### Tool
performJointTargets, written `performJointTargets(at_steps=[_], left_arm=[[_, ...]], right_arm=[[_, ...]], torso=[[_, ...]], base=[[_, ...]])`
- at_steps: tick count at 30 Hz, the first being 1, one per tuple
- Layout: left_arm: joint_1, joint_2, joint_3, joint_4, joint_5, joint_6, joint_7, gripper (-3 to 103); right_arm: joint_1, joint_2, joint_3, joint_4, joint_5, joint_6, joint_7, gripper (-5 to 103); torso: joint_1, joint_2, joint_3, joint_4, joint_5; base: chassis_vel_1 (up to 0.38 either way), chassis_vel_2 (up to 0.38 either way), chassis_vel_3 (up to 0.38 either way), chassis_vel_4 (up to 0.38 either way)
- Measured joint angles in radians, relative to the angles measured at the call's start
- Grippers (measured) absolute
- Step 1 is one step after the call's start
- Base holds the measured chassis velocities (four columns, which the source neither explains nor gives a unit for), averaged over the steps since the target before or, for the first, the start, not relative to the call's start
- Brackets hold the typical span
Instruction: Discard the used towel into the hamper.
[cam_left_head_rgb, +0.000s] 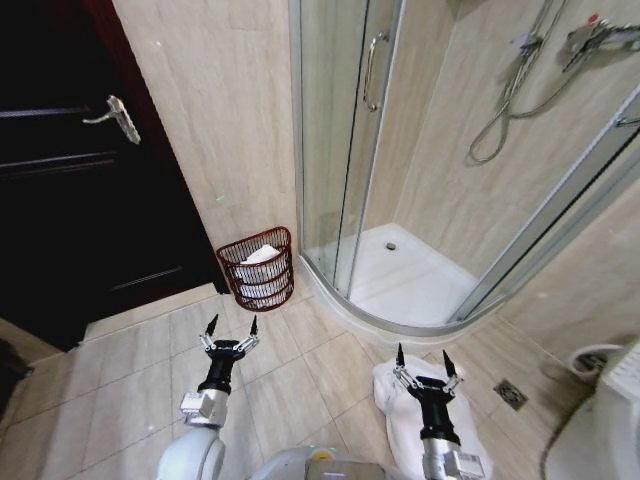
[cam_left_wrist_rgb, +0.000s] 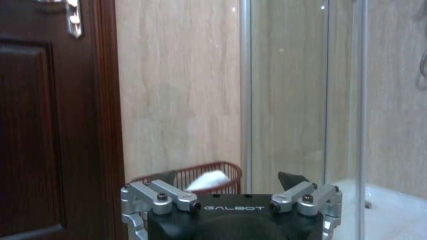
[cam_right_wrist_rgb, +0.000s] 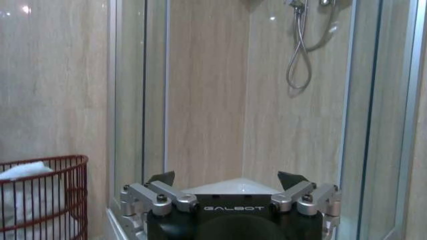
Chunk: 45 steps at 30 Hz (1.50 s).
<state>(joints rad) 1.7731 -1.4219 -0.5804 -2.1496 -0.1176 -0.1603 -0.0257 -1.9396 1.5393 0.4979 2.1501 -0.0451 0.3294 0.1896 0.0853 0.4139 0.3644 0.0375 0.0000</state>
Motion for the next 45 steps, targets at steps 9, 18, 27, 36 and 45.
performJointTargets(at_steps=[9,18,27,36,45], left_arm=[[-0.022,0.016,-0.008,-0.001,-0.030,0.071,0.008,100],[-0.045,0.022,-0.006,0.019,-0.033,0.068,0.007,100],[-0.089,-0.003,-0.004,0.051,-0.028,0.049,0.006,100],[-0.069,-0.003,-0.020,0.039,-0.034,0.057,0.008,100],[-0.079,-0.030,0.017,0.098,-0.007,0.018,0.015,100]], right_arm=[[0.023,-0.009,0.019,0.009,0.067,-0.082,-0.018,100],[0.066,-0.068,0.047,0.020,0.107,-0.153,-0.009,100],[0.090,-0.052,0.028,0.007,0.042,-0.131,0.024,100],[0.093,-0.058,0.039,-0.018,0.035,-0.121,0.031,100],[0.071,-0.064,0.034,-0.052,0.043,-0.053,0.030,100]], torso=[[-0.014,-0.037,-0.023,0.0000,0.0000],[-0.029,-0.075,-0.046,0.0001,0.0002],[-0.043,-0.113,-0.070,0.0000,0.0001],[-0.054,-0.147,-0.094,0.0001,0.0000],[-0.066,-0.186,-0.120,-0.0001,0.0001]], base=[[0.000,0.000,0.000,0.000],[0.000,0.000,0.000,0.000],[0.000,0.000,0.000,0.000],[0.000,0.000,0.000,0.000],[0.000,0.000,0.000,0.000]])
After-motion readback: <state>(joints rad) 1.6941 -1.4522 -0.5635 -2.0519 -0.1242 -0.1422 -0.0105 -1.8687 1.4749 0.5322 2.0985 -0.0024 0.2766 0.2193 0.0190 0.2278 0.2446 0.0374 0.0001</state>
